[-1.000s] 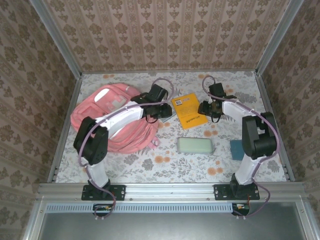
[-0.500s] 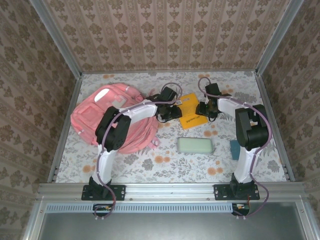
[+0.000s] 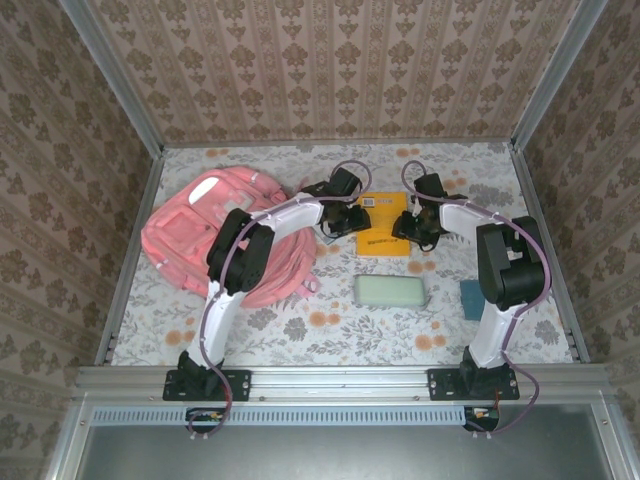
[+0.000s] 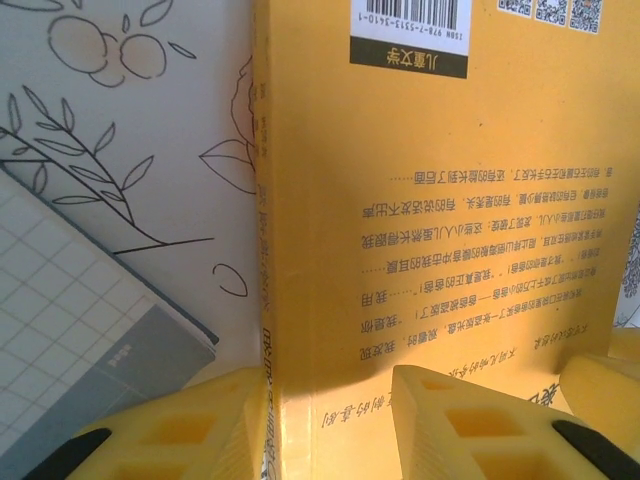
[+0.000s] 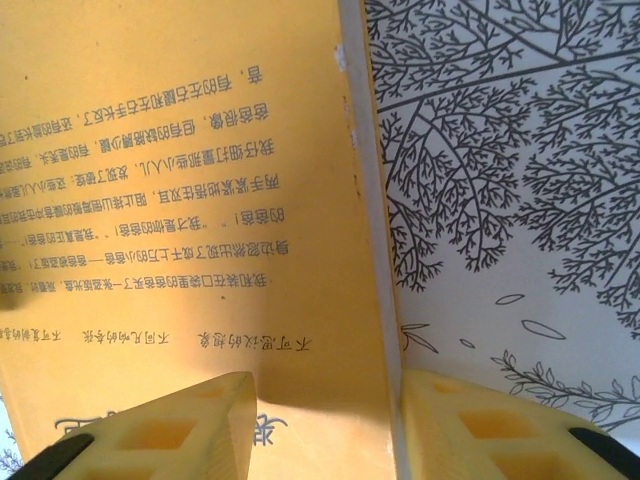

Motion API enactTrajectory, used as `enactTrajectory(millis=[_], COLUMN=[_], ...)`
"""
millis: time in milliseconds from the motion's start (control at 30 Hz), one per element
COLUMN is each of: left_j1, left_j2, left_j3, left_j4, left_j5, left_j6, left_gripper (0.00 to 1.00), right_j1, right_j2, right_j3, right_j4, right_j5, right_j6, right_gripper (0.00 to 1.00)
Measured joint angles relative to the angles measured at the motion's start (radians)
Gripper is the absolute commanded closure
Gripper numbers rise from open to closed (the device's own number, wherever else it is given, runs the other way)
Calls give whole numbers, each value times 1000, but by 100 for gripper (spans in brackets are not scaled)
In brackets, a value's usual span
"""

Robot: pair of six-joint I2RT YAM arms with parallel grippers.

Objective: Pack books, pencil case, and school supplies into a backpack

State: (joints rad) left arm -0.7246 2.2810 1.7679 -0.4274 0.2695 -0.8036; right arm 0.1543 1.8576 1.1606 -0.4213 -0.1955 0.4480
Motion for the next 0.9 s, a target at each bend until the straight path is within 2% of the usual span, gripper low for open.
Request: enactTrajectory(millis=[167, 533, 767, 900], left_j1=[0, -4, -12, 6], left_j2=[-8, -38, -34, -34], left_j3=[-15, -55, -54, -93], left_j4=[-6, -33, 10, 108], left_j5=[0, 1, 79, 129], left_j6=[21, 22, -9, -43], left_gripper=[56, 54, 53, 53], right_j1=[2, 2, 0, -14], right_j2=[11, 81, 81, 79], right_j3=[47, 105, 105, 105], right_j4=[-36, -54, -53, -52], right_j5=[11, 27, 27, 27], right_j6=[-7, -15, -15, -19], right_gripper=[54, 61, 66, 70])
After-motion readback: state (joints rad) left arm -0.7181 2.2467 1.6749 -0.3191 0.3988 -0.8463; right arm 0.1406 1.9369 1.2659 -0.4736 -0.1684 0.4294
